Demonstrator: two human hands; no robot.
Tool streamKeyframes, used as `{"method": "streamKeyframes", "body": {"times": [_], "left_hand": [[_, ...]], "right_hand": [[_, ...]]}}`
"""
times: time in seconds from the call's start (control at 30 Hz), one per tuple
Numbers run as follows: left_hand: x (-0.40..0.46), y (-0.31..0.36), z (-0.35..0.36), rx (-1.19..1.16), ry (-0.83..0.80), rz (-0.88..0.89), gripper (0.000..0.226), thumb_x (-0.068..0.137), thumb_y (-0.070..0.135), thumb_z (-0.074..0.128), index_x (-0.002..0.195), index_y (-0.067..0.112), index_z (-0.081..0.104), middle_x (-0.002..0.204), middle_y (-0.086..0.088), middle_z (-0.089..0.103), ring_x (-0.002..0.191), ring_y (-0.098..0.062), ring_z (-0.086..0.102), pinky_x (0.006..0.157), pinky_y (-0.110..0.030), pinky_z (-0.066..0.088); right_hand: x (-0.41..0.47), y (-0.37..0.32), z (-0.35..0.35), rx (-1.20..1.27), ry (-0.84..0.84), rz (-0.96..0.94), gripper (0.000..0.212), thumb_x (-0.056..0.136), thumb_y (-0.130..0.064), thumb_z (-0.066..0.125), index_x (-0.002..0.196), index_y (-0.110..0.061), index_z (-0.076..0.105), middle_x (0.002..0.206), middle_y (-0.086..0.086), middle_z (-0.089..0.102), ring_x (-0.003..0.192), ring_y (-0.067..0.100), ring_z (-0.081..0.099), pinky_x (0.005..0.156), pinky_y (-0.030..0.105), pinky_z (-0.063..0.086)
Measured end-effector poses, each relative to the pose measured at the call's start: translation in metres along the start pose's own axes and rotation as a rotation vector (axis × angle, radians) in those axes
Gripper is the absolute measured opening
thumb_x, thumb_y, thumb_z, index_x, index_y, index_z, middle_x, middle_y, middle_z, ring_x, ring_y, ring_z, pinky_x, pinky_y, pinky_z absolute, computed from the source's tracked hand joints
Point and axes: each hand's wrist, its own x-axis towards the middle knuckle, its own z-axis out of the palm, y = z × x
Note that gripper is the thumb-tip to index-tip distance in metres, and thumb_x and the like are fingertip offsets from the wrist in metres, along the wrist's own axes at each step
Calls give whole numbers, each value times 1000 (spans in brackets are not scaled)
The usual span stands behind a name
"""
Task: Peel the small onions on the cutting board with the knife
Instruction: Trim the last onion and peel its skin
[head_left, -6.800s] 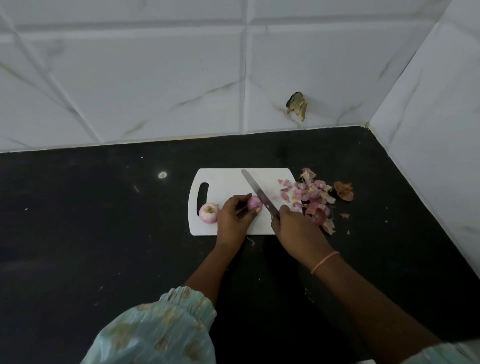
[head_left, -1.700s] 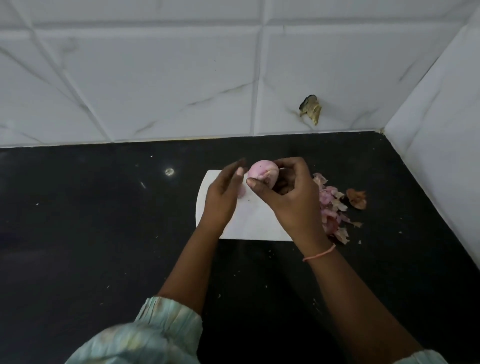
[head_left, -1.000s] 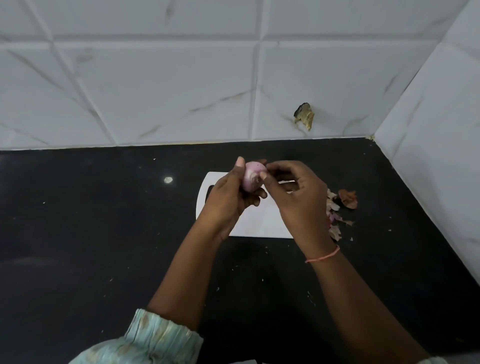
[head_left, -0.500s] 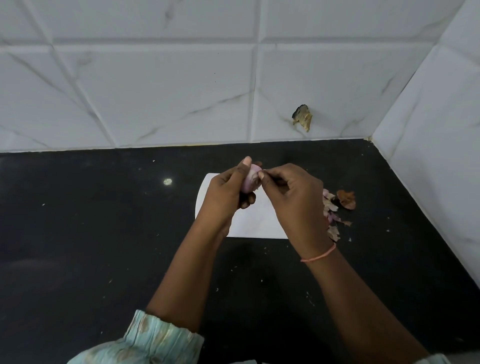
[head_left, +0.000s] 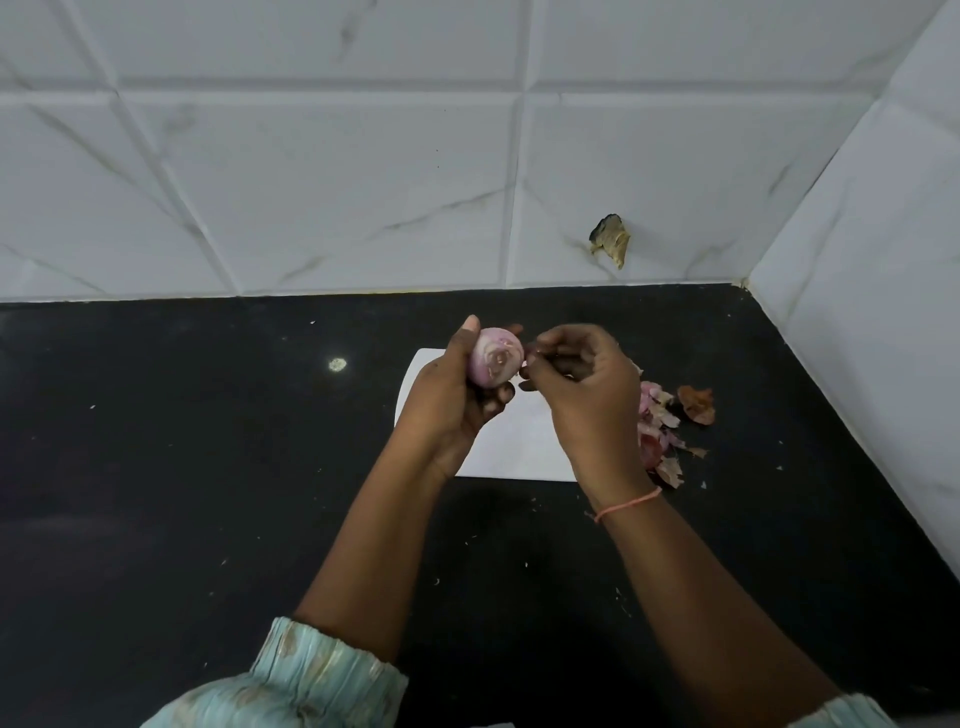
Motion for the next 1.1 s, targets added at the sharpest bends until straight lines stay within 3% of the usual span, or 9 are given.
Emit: {"method": "streamKeyframes", "body": {"times": [0.13, 0.27, 0.4, 0.73, 0.97, 1.1], "left_hand": [[0, -3, 1, -8, 20, 6, 40, 103, 37, 47, 106, 7, 73, 87, -10, 68, 57, -17, 51, 53, -21, 49], [-1, -4, -1, 14, 4, 56, 35, 105, 33, 45, 103, 12, 74, 95, -11, 72, 81, -23, 61, 81, -32, 51], [-1, -5, -2, 38, 8, 103, 33, 105, 31, 45, 112, 12, 71, 97, -8, 74, 80, -18, 65, 76, -27, 54], [4, -6, -4, -17, 37, 53, 33, 103, 30, 51, 92, 9, 74, 78, -9, 70, 60, -18, 57, 68, -29, 51], [8, -15, 0, -220, 36, -106, 31, 102, 30, 52, 104, 2, 65, 92, -17, 69, 67, -17, 62, 56, -23, 55], [11, -17, 1, -300, -49, -153, 38, 105, 33, 43, 111, 4, 67, 100, -15, 71, 58, -14, 58, 48, -19, 48]], "right_hand": [[-6, -3, 1, -12, -18, -46, 16, 91, -3, 55, 94, -9, 69, 93, 1, 70, 85, 14, 67, 68, 37, 60], [-3, -9, 5, -103, -52, -178, 8, 87, -13, 71, 94, -11, 72, 94, 0, 67, 84, 5, 64, 70, 11, 49], [0, -4, 8, -253, -53, -292, 2, 85, -7, 72, 87, -6, 71, 88, 0, 64, 78, 6, 61, 69, 9, 46], [11, 6, 9, -332, -210, -367, 4, 95, -4, 55, 96, -5, 59, 102, 3, 53, 90, 7, 54, 75, 11, 45], [7, 12, 18, -317, -132, -205, 15, 93, 2, 49, 96, -12, 52, 103, 3, 49, 97, 15, 53, 78, 17, 47], [13, 21, 14, -298, -80, -92, 12, 93, 1, 48, 92, -11, 51, 100, 2, 50, 91, 12, 51, 74, 6, 40]]}}
